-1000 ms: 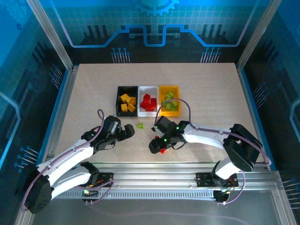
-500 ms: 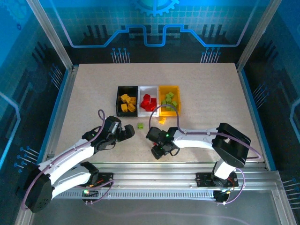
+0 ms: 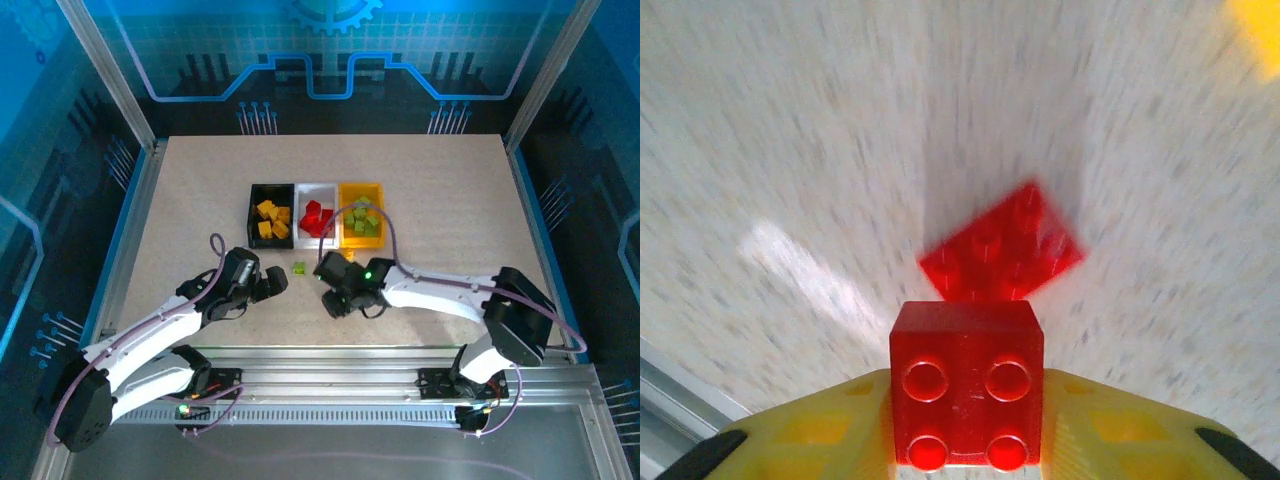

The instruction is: Sort the legos into containers by color

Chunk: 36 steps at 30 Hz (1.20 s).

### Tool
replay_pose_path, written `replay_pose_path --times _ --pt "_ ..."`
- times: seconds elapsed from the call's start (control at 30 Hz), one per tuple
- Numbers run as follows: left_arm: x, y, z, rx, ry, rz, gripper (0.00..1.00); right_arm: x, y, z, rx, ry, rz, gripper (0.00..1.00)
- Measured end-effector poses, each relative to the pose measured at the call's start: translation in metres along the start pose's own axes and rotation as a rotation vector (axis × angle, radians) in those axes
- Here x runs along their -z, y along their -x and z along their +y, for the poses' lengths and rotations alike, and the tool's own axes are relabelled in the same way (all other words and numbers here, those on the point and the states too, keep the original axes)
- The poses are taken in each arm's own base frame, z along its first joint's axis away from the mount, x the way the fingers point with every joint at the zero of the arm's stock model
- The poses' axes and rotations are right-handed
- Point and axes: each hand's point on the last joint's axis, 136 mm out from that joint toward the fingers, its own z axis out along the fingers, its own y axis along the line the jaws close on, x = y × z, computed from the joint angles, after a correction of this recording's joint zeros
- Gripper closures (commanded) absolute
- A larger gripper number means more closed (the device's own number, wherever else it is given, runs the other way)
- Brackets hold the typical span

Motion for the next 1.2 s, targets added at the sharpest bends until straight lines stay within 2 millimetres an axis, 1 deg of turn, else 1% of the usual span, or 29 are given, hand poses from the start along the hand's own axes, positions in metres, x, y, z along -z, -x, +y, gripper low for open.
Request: replay_pose_path --times 0.07,0.13,0.17,0.2,0.27,0.33,0.43,0.53,0.67,0.8,0.9,1.03,1.13,1.2 --pt "0.000 0.000 0.000 0.002 -0.002 0.002 0.01 0.014 0.036 -0.005 -0.041 0.018 -0.082 0.61" --pt "0.000 -0.001 -0.001 0.002 -0.005 0.006 0.01 0.027 0.075 -0.016 -0.096 0.028 -0.161 0.61" --pt "0.000 -0.001 -0.001 0.002 -0.006 0.009 0.01 0.029 0.089 -0.020 -0.119 0.030 -0.185 0.61" --pt "0.000 -0.002 -0.001 0.002 -0.008 0.010 0.01 0.030 0.108 -0.028 -0.149 0.030 -0.212 0.60" --pt "0.000 -0.003 -0.002 0.003 -0.012 0.015 0.01 0.023 0.136 -0.039 -0.189 0.024 -0.237 0.60" --pt "0.000 -0.003 -0.002 0.003 -0.014 0.018 0.01 0.008 0.161 -0.049 -0.219 0.008 -0.244 0.60" --pt "0.000 -0.004 -0.003 0.003 -0.016 0.021 0.01 -0.020 0.185 -0.061 -0.247 -0.017 -0.226 0.60" --pt "0.000 -0.004 -0.004 0.003 -0.021 0.026 0.01 -0.043 0.201 -0.073 -0.270 -0.047 -0.204 0.58" --pt "-0.001 -0.005 -0.005 0.003 -0.026 0.032 0.01 -0.059 0.218 -0.089 -0.307 -0.076 -0.198 0.54" --pt "-0.001 -0.007 -0.006 0.003 -0.032 0.043 0.01 -0.065 0.232 -0.099 -0.335 -0.085 -0.204 0.40" --pt "-0.001 -0.008 -0.007 0.003 -0.038 0.050 0.01 -0.063 0.238 -0.100 -0.341 -0.082 -0.213 0.33" --pt "-0.001 -0.010 -0.008 0.002 -0.046 0.061 0.01 -0.056 0.238 -0.098 -0.335 -0.076 -0.222 0.29" --pt "-0.002 -0.011 -0.010 -0.005 -0.050 0.071 0.01 -0.041 0.225 -0.097 -0.329 -0.072 -0.226 0.27" --pt "-0.004 -0.013 -0.014 -0.021 -0.055 0.082 0.01 -0.023 0.212 -0.094 -0.325 -0.062 -0.236 0.27"
